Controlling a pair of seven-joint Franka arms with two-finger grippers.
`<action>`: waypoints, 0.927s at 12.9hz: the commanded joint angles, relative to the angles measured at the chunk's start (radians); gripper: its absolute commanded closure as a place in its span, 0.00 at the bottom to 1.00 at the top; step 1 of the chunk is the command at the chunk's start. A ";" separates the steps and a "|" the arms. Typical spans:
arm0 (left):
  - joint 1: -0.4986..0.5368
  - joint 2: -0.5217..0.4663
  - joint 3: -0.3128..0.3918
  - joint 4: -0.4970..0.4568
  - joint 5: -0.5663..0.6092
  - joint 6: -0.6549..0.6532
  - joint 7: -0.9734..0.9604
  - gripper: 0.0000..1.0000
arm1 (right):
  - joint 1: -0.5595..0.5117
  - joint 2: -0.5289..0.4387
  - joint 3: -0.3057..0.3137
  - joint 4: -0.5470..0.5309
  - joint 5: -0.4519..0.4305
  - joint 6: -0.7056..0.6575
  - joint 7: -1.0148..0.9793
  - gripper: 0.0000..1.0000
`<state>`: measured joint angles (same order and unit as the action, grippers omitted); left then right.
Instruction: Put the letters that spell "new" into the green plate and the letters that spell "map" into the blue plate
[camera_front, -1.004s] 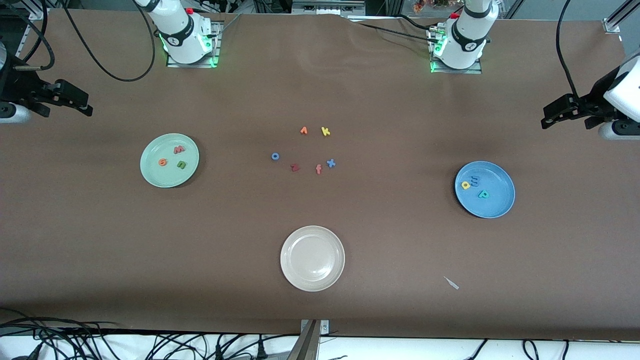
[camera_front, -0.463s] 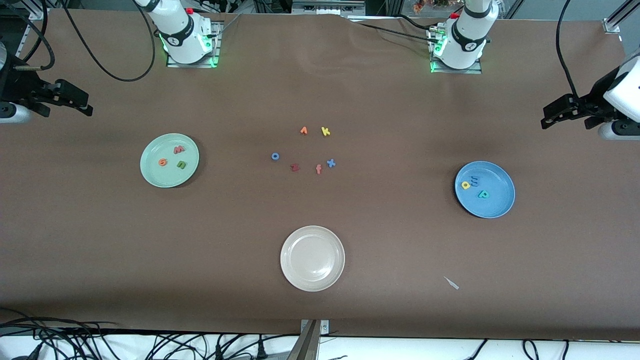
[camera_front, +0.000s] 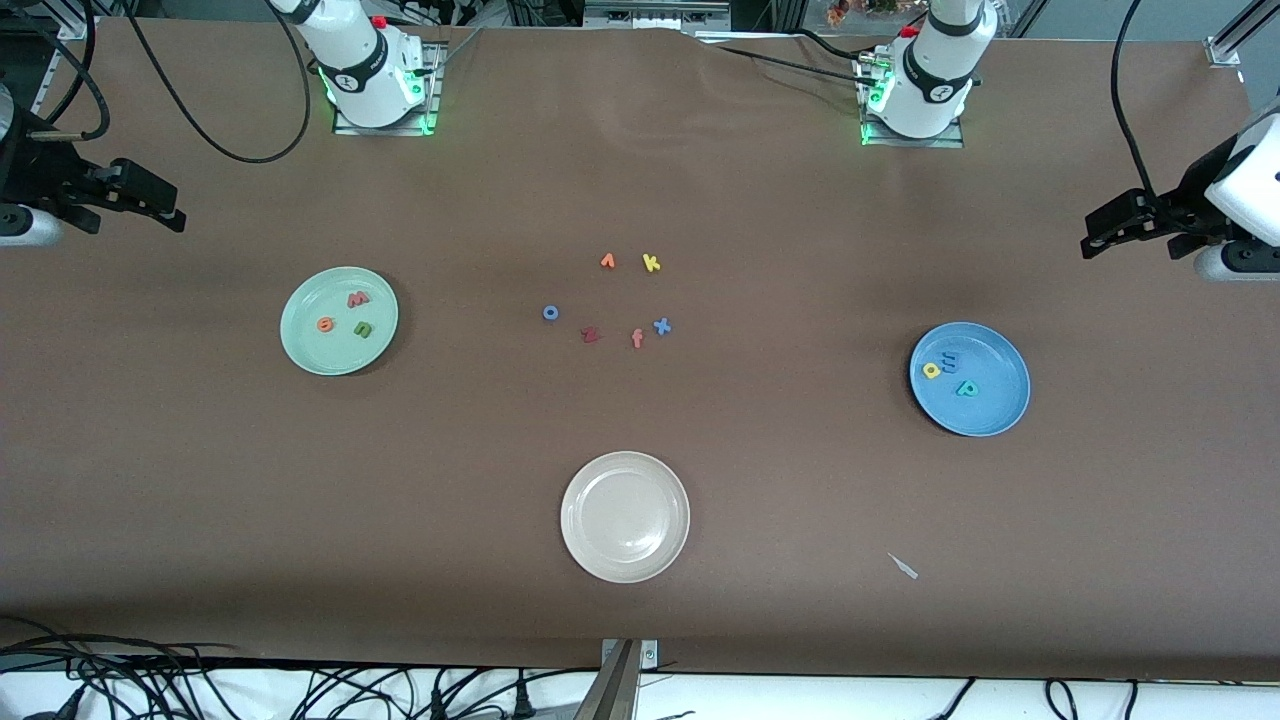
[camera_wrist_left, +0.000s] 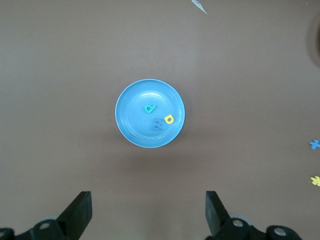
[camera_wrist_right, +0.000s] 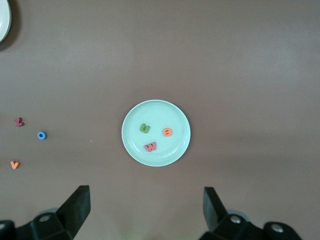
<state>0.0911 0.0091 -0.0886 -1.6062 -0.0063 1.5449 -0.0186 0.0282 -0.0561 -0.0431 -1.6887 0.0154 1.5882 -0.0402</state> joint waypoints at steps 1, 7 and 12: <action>-0.001 -0.004 0.001 -0.004 -0.026 0.003 0.008 0.00 | 0.002 0.042 0.009 -0.003 -0.011 -0.005 -0.001 0.00; -0.001 -0.003 0.001 -0.003 -0.026 0.001 0.008 0.00 | 0.191 0.333 0.025 -0.026 -0.098 0.126 0.320 0.00; 0.002 0.060 0.001 0.015 -0.026 0.004 0.006 0.00 | 0.320 0.417 0.025 -0.214 -0.276 0.396 0.733 0.00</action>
<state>0.0907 0.0367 -0.0906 -1.6077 -0.0063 1.5464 -0.0186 0.3449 0.3907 -0.0135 -1.7965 -0.2082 1.8900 0.5990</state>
